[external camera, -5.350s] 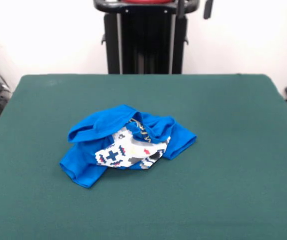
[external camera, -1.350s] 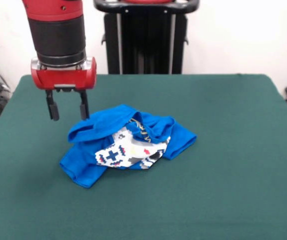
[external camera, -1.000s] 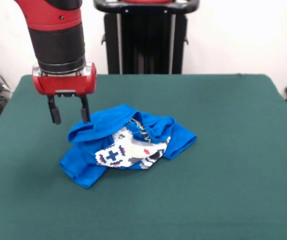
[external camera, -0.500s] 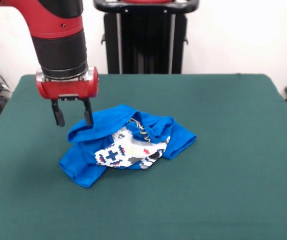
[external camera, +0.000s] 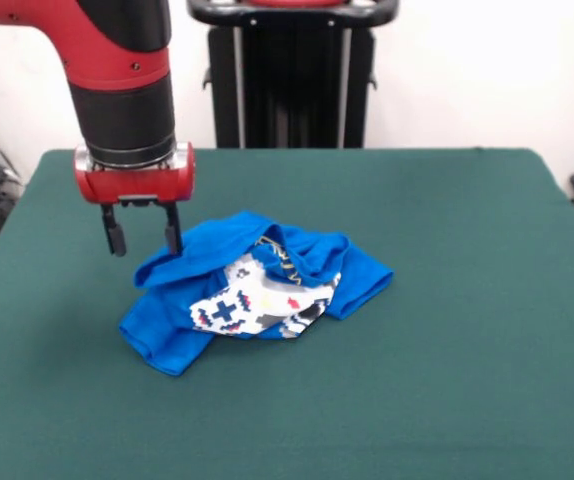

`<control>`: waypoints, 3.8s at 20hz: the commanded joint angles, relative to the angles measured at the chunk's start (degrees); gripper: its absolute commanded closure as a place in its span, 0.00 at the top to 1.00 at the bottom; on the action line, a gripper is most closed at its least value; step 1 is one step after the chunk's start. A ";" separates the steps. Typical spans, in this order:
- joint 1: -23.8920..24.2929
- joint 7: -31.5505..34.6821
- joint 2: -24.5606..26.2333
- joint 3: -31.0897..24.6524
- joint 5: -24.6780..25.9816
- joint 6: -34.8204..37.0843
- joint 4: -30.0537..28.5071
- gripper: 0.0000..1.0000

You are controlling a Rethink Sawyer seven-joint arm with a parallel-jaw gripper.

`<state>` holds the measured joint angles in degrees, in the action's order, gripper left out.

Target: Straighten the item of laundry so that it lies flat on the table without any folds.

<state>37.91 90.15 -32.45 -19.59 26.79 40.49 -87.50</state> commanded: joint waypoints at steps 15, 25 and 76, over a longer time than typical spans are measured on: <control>1.69 -13.38 2.32 -9.44 3.37 5.34 0.28 1.00; 4.80 -12.47 2.96 -14.25 3.58 1.69 -1.37 1.00; 5.49 -15.52 8.94 -13.86 9.95 10.30 1.92 1.00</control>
<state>44.28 90.15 -27.69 -28.27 36.97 45.55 -85.04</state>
